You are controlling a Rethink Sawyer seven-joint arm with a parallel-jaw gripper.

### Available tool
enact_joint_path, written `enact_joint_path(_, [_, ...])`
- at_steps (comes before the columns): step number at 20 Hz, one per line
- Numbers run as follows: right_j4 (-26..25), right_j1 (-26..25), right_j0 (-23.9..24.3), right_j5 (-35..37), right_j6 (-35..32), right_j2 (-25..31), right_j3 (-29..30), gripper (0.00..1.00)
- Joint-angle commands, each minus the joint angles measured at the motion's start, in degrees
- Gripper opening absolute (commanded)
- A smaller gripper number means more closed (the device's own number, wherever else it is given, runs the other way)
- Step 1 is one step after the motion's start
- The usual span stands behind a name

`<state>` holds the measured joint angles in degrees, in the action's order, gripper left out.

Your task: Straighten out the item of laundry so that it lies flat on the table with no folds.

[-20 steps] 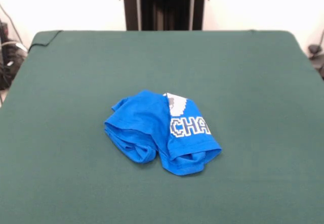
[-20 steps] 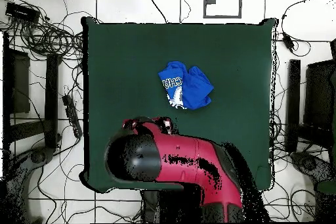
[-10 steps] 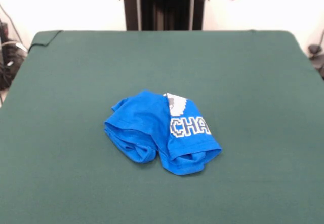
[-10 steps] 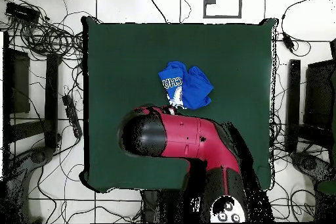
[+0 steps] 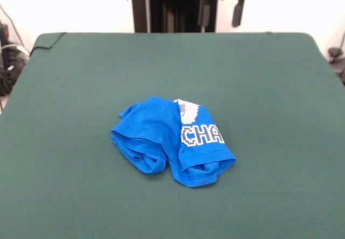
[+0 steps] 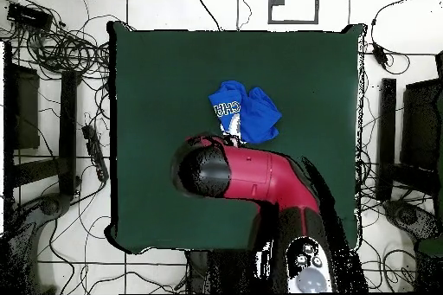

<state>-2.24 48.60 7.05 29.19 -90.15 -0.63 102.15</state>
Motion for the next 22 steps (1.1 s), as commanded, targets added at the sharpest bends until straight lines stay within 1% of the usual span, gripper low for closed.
enact_joint_path(1, [-2.5,-6.6,3.8,-6.4,-3.3,5.4,-0.6,1.00])
enact_joint_path(3, [-2.9,-7.9,4.8,-7.7,-2.7,6.0,-1.1,1.00])
enact_joint_path(8, [-4.5,-10.6,5.4,-9.5,-2.0,5.9,-3.8,1.00])
enact_joint_path(11, [-6.1,-13.2,6.9,-11.8,-1.0,6.8,-5.5,1.00])
enact_joint_path(15, [-8.1,-15.6,8.2,-11.8,0.1,7.7,-8.2,1.00])
enact_joint_path(18, [-8.6,-16.4,9.0,-11.4,-0.4,8.4,-8.8,1.00])
enact_joint_path(22, [-8.7,-17.2,8.8,-11.6,-1.8,8.9,-9.8,1.00])
